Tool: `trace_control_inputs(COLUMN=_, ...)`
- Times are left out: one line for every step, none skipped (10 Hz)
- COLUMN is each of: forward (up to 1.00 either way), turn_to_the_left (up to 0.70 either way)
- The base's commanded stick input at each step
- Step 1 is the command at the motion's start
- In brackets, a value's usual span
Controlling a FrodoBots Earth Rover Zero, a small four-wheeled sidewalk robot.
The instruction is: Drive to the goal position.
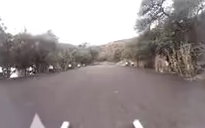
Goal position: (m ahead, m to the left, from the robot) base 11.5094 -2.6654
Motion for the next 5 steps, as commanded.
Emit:
trace_control_inputs(forward=0.5, turn_to_the_left=0.0)
trace_control_inputs(forward=0.5, turn_to_the_left=0.0)
trace_control_inputs(forward=0.5, turn_to_the_left=0.0)
trace_control_inputs(forward=0.5, turn_to_the_left=0.0)
trace_control_inputs(forward=0.5, turn_to_the_left=0.0)
